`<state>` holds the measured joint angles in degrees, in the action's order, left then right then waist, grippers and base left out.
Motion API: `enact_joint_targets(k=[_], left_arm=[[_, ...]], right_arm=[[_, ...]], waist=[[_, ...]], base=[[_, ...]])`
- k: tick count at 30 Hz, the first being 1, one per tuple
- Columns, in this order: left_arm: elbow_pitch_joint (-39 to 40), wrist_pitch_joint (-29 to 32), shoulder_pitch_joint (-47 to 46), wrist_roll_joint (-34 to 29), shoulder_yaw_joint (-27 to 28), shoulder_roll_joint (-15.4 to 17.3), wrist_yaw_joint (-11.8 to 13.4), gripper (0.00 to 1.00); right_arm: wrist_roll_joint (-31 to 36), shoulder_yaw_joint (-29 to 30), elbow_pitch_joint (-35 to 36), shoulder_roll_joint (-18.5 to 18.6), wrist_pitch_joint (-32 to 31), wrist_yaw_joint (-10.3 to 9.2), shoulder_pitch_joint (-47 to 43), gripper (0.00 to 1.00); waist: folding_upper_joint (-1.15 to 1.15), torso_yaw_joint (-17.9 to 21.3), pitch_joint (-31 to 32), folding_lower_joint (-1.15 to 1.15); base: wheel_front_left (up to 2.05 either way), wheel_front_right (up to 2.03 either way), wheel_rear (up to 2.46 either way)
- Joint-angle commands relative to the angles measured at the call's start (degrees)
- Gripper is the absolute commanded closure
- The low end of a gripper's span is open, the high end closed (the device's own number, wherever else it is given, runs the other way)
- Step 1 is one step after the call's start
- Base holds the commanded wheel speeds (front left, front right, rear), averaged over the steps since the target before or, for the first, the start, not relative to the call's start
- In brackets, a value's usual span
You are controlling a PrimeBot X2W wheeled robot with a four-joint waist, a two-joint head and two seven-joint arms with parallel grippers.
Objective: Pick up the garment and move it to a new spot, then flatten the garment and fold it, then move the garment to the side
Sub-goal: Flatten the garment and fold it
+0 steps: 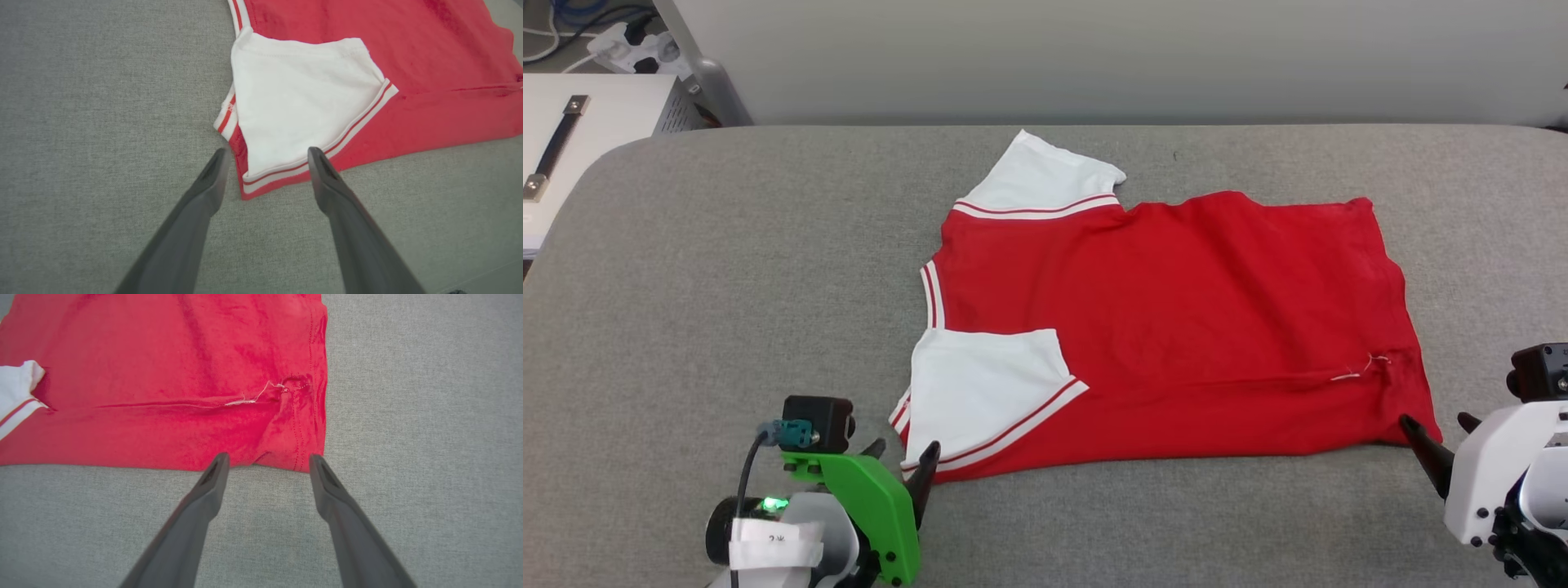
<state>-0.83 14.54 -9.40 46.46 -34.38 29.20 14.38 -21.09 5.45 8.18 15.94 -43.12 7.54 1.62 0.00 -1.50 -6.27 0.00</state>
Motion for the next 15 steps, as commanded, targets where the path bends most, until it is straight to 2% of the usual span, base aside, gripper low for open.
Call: enact_joint_targets(k=[1,4,7,15], left_arm=[[0.5,1.3,0.4,0.1,-0.3,0.8,0.9,0.00],[0.5,4.2,-0.1,-0.9,-1.3,1.5,3.1,0.00],[-0.8,4.6,-0.7,-1.5,-1.5,1.3,3.9,0.00],[-5.5,2.4,-2.8,-1.8,-1.0,-0.3,3.7,0.00]], right_arm=[[0.6,0.6,1.1,-0.7,-0.6,-0.05,-0.6,0.00],[1.4,1.9,2.9,-1.8,-1.4,-0.05,-0.7,0.00],[1.6,2.2,3.4,-2.2,-1.5,-0.05,-0.5,0.00],[1.8,2.4,3.5,-2.6,-1.0,-0.05,0.2,0.00]], waist=[[0.00,0.5,-1.1,0.00],[0.00,1.0,-3.1,0.00],[0.00,1.5,-4.4,0.00],[0.00,2.6,-7.2,0.00]], base=[[0.00,0.00,0.00],[0.00,0.00,0.00],[0.00,0.00,0.00],[0.00,0.00,0.00]])
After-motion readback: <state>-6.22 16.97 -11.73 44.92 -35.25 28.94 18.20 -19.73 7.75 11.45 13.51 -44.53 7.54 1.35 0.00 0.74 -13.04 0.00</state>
